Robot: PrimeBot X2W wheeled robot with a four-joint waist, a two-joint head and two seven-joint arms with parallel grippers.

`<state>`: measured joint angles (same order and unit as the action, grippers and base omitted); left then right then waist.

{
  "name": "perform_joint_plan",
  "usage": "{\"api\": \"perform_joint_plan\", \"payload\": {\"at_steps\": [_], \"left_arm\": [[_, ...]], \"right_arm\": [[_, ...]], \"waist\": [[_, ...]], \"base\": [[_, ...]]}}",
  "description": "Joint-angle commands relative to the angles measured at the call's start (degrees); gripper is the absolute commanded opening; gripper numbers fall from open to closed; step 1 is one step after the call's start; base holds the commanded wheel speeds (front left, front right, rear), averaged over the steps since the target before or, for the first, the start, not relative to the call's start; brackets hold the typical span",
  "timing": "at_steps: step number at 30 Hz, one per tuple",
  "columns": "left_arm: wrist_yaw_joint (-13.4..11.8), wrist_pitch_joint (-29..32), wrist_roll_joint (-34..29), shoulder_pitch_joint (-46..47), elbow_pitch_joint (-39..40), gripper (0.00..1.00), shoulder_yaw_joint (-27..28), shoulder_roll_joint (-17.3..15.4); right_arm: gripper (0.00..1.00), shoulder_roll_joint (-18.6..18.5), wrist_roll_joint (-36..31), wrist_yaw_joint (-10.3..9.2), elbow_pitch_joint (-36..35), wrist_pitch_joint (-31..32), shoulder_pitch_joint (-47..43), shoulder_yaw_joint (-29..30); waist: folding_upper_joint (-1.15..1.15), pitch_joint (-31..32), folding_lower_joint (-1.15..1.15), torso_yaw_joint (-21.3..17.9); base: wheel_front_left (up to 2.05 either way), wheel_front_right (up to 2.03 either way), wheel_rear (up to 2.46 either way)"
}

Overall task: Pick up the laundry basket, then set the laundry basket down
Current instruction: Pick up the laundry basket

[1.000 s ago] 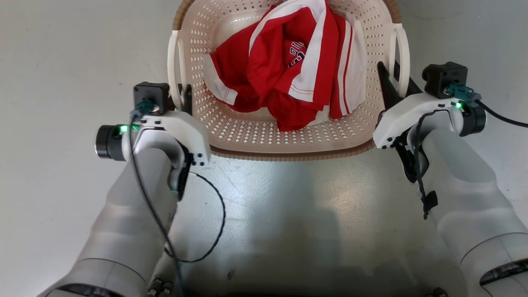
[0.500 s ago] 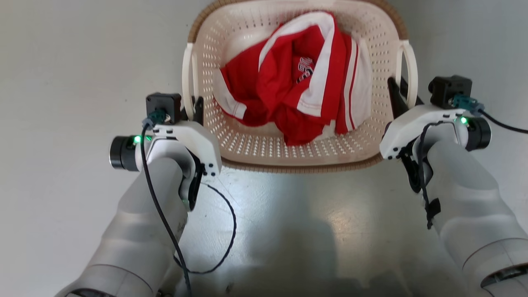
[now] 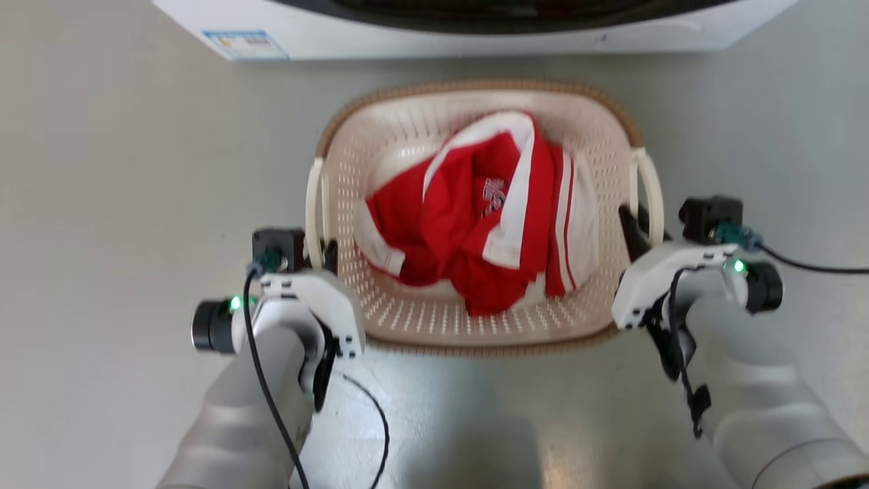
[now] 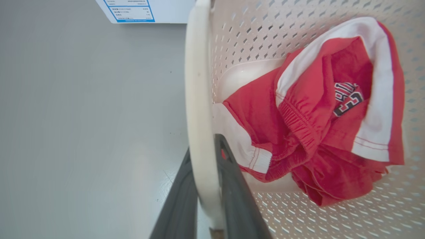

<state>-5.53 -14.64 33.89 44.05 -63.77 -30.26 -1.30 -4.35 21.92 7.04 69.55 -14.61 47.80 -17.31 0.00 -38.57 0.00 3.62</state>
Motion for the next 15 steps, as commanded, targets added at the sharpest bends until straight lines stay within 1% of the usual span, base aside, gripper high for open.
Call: {"api": "perform_joint_plan", "payload": {"at_steps": [1, 8, 15], "left_arm": [[-0.4, -0.4, 0.6, -2.0, -0.1, 0.00, 0.7, -1.6], [0.7, -0.2, 4.0, -7.4, -4.2, 0.00, -1.8, -1.6], [1.5, 3.0, 7.7, -13.0, -5.6, 0.00, -5.2, -1.6]], "right_arm": [[0.00, 1.5, 0.2, 0.45, -0.2, -0.4, -3.0, -1.6], [0.00, 1.5, 5.1, 0.45, 2.4, 1.0, -8.7, -5.8], [0.00, 1.5, 10.4, 0.45, 2.8, 5.3, -14.7, -11.6]], "waist": [[0.00, 3.1, 0.00, -0.5], [0.00, 11.8, 0.00, -1.2], [0.00, 20.3, 0.00, -1.3]], "base": [[0.00, 0.00, 0.00], [0.00, 0.00, 0.00], [0.00, 0.00, 0.00]]}}
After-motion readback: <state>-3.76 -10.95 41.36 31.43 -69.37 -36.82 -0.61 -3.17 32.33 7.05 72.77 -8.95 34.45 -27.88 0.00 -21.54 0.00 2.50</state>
